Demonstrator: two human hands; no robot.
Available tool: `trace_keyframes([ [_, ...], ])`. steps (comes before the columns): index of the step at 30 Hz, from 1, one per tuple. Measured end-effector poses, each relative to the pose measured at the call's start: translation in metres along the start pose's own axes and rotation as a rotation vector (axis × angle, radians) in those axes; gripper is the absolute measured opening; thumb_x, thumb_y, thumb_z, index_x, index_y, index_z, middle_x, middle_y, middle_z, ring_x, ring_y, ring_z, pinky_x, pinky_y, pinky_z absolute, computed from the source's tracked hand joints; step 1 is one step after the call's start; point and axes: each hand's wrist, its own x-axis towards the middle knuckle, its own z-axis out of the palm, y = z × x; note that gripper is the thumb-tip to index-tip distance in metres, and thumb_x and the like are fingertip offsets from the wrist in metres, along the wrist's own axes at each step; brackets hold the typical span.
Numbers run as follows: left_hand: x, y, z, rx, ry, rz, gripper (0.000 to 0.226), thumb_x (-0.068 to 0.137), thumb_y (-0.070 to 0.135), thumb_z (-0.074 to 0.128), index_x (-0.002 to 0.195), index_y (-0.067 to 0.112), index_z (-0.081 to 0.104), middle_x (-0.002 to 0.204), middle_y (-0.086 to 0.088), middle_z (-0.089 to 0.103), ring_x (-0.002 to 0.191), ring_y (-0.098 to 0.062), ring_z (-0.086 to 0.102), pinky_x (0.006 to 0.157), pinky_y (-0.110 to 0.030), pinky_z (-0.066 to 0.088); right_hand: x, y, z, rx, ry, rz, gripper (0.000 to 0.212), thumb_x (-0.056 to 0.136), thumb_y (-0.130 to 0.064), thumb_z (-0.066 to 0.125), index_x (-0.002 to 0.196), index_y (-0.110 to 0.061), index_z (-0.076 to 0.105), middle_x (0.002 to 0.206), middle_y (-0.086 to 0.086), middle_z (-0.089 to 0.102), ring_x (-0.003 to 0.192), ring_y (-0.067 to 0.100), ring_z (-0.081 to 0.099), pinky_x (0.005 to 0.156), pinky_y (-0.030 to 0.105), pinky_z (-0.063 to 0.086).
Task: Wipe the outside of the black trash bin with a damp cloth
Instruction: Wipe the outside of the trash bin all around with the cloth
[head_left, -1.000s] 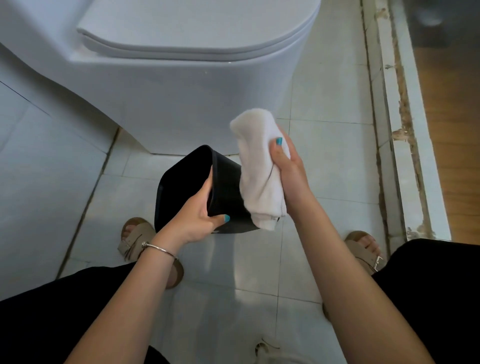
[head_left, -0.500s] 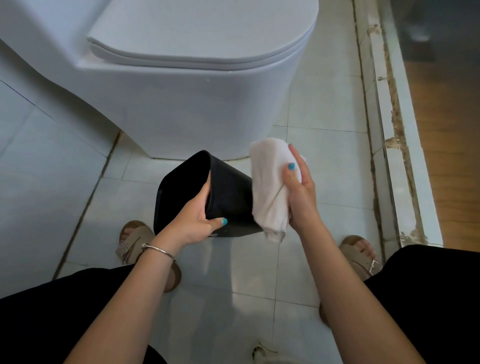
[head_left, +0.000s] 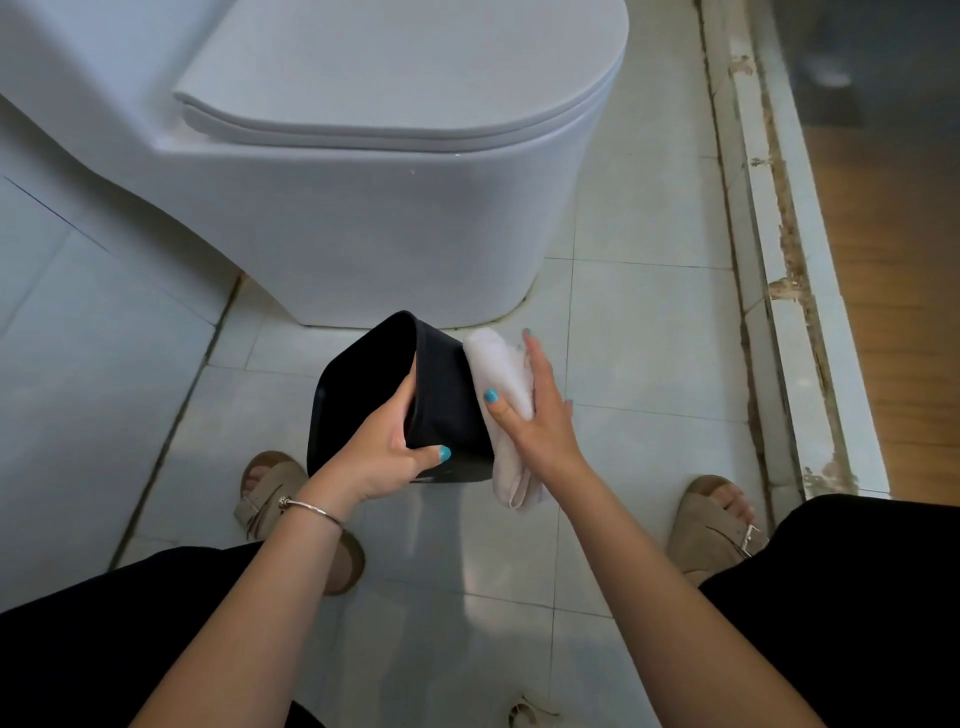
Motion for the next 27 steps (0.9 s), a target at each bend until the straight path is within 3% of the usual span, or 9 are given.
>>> trace_keyframes([
  [2, -0.002, -0.001, 0.002, 0.006, -0.023, 0.001, 0.104, 0.075, 0.016, 0.075, 0.153, 0.033, 0.007, 0.151, 0.013, 0.032, 0.138, -0.005, 0.032, 0.115, -0.033, 0.030, 0.001, 0.010, 0.002, 0.016, -0.021, 0.035, 0.065, 0.081, -0.063, 0.054, 0.135, -0.067, 0.018, 0.146, -0.034, 0.027, 0.142, 0.011, 0.025, 0.115, 0.051, 0.024],
  [6, 0.002, 0.001, 0.006, 0.030, -0.029, 0.002, 0.102, 0.080, 0.008, 0.073, 0.153, 0.031, 0.005, 0.146, 0.016, 0.033, 0.134, -0.003, 0.033, 0.110, -0.023, 0.030, -0.003, 0.013, 0.007, 0.134, 0.034, 0.090, 0.056, 0.079, -0.064, 0.051, 0.132, -0.062, 0.033, 0.133, -0.038, 0.041, 0.129, 0.010, 0.042, 0.109, 0.043, 0.038],
  [9, 0.005, 0.001, 0.008, 0.033, -0.042, 0.008, 0.104, 0.078, 0.014, 0.074, 0.153, 0.032, 0.003, 0.145, 0.015, 0.033, 0.133, -0.004, 0.035, 0.111, -0.027, 0.031, -0.006, 0.010, 0.012, 0.180, 0.067, 0.098, 0.051, 0.081, -0.062, 0.052, 0.130, -0.060, 0.038, 0.132, -0.034, 0.045, 0.125, 0.005, 0.045, 0.107, 0.042, 0.039],
  [12, 0.009, 0.003, 0.009, 0.011, -0.033, 0.037, 0.104, 0.072, 0.019, 0.073, 0.152, 0.031, 0.007, 0.145, 0.012, 0.040, 0.133, -0.001, 0.038, 0.110, -0.024, 0.033, -0.011, -0.005, 0.017, 0.181, 0.034, 0.001, 0.051, 0.079, -0.062, 0.053, 0.129, -0.060, 0.040, 0.131, -0.038, 0.045, 0.125, -0.002, 0.044, 0.109, 0.037, 0.037],
  [18, 0.007, 0.000, 0.002, -0.041, 0.022, 0.068, 0.083, 0.076, -0.001, 0.075, 0.143, 0.019, 0.031, 0.129, 0.014, 0.052, 0.118, 0.007, 0.050, 0.096, -0.012, 0.041, -0.013, -0.021, 0.034, 0.054, -0.063, -0.180, 0.060, 0.077, -0.054, 0.060, 0.134, -0.047, 0.042, 0.135, -0.021, 0.051, 0.121, 0.006, 0.050, 0.100, 0.035, 0.046],
  [21, 0.005, -0.001, -0.005, -0.083, 0.040, 0.060, 0.089, 0.071, 0.003, 0.076, 0.145, 0.019, 0.029, 0.135, 0.010, 0.050, 0.125, 0.001, 0.047, 0.101, -0.017, 0.039, -0.005, -0.008, 0.025, 0.017, -0.076, -0.219, 0.061, 0.079, -0.048, 0.061, 0.136, -0.037, 0.045, 0.137, -0.019, 0.051, 0.120, 0.004, 0.051, 0.100, 0.020, 0.043],
  [24, 0.002, -0.006, -0.013, -0.115, 0.070, 0.029, 0.093, 0.070, 0.005, 0.078, 0.146, 0.021, 0.027, 0.135, 0.007, 0.050, 0.122, 0.001, 0.049, 0.104, -0.026, 0.042, 0.000, 0.021, 0.016, -0.016, 0.000, -0.149, 0.058, 0.083, -0.035, 0.065, 0.137, -0.031, 0.045, 0.135, -0.019, 0.049, 0.121, -0.001, 0.047, 0.103, 0.017, 0.037],
  [27, -0.001, -0.009, -0.010, -0.132, 0.074, 0.001, 0.089, 0.077, -0.006, 0.073, 0.145, 0.026, 0.026, 0.126, 0.019, 0.050, 0.107, 0.020, 0.050, 0.092, -0.010, 0.045, 0.005, 0.052, 0.003, -0.021, 0.115, 0.024, 0.053, 0.088, -0.032, 0.065, 0.136, -0.039, 0.043, 0.134, -0.022, 0.047, 0.122, 0.004, 0.047, 0.103, 0.022, 0.038],
])
